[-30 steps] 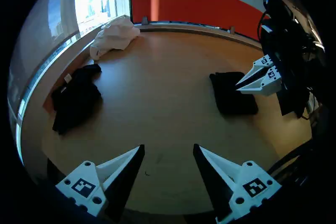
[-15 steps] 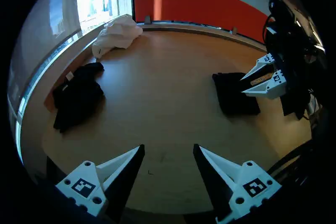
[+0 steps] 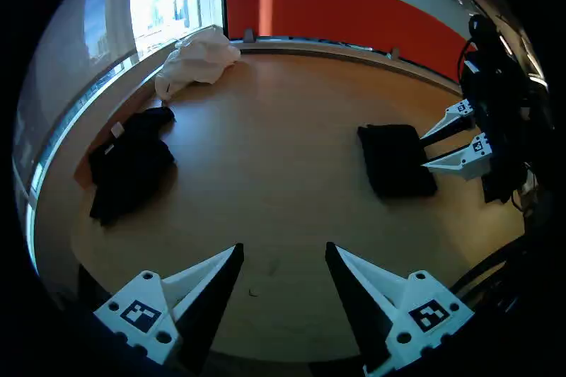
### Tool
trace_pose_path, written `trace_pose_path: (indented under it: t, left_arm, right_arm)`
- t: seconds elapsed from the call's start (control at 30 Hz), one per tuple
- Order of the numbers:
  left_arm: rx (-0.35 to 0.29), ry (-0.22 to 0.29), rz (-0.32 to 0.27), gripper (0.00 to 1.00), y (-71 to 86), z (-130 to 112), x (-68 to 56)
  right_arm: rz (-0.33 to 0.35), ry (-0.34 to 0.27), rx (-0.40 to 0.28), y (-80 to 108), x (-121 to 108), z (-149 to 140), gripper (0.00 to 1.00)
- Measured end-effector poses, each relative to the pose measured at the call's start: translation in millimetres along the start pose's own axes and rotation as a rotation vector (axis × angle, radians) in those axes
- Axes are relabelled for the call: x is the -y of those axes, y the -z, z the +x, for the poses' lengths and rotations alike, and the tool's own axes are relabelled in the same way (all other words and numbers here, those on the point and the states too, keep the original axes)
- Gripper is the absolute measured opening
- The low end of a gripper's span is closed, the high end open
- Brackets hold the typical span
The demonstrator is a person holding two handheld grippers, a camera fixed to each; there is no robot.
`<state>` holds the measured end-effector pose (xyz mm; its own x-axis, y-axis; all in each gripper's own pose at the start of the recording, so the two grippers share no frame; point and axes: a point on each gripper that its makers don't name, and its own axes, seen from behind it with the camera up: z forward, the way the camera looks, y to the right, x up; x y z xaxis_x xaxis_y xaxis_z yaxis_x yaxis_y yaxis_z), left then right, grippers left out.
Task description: Fold towel
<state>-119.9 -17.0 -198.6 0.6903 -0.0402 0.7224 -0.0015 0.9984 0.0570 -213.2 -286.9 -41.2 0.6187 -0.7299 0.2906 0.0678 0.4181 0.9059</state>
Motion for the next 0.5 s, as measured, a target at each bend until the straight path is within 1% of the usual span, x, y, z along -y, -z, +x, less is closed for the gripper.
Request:
trace_pose_path:
  t: [0.33, 0.5]
  left_arm:
    - [-0.002, -0.014, -0.006, 0.85, -1.5, 3, -2.7]
    - [0.0, -0.021, -0.008, 0.85, -2.0, 4, -3.5]
  right_arm:
    - [-0.025, -0.065, 0.031, 9.2, 2, -37, 0.66]
    - [-0.033, -0.086, 0.043, 11.8, 3, -49, 0.66]
